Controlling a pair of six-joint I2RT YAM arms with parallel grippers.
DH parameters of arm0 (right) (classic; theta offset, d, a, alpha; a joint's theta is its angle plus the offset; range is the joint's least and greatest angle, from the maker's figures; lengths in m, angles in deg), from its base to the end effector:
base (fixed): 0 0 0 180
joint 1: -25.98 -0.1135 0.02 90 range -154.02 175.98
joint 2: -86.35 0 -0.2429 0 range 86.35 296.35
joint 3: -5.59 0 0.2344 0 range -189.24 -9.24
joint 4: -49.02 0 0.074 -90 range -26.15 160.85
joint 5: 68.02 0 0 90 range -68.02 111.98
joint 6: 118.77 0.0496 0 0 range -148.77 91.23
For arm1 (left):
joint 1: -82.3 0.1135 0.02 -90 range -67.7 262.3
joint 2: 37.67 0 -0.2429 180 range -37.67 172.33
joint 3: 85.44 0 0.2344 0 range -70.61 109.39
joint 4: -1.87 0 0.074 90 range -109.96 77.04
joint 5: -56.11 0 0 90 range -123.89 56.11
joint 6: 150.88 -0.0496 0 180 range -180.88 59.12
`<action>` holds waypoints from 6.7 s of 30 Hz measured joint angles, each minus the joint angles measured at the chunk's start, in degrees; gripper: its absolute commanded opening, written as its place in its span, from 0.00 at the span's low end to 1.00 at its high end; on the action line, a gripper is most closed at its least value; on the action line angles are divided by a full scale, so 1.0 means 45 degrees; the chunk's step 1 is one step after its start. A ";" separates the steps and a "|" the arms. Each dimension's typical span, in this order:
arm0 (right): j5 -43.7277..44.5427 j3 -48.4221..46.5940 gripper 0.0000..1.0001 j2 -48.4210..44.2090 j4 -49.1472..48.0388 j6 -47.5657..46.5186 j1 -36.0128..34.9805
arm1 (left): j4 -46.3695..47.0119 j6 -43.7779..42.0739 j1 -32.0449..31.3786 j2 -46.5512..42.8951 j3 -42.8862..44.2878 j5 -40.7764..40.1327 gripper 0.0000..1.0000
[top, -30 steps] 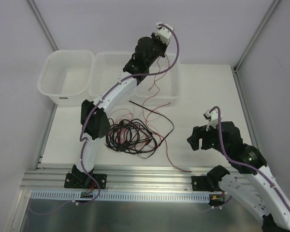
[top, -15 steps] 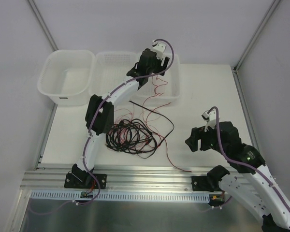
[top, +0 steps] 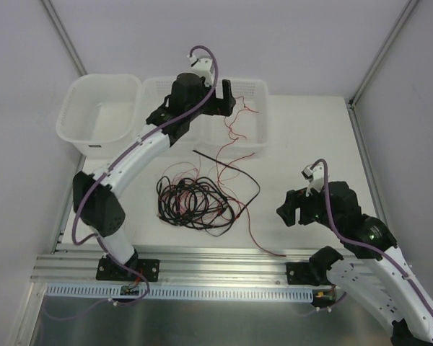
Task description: Untangle the cables
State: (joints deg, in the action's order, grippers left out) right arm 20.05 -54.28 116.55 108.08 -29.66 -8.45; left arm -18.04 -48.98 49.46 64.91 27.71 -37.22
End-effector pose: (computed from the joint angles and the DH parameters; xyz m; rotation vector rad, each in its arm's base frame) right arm 0.0992 0.0700 0.2911 -0.6590 2.0015 0.3893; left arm 0.3588 -0.2282 0.3735 0.2774 1.7403 -0.5219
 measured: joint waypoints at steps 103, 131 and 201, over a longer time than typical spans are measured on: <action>-0.0767 0.0452 0.62 0.2827 -0.0500 0.0384 -0.0748 | 0.0335 0.1209 -0.1224 -0.6795 -0.6120 -0.0651 0.99; 0.3011 -0.1545 0.34 1.1278 -0.3764 0.0719 -0.4784 | -0.1705 0.4949 -0.1792 -0.9496 -1.4557 -0.0923 0.99; 0.5202 -1.0525 0.01 0.3332 0.1923 -0.1729 -0.4561 | -0.1049 0.4269 -0.2895 -1.0015 -1.4173 -0.1851 0.99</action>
State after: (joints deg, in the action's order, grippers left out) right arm 43.46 -101.64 131.54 116.73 -37.44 -28.97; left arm -22.76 -29.77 36.43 19.84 -36.07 -45.55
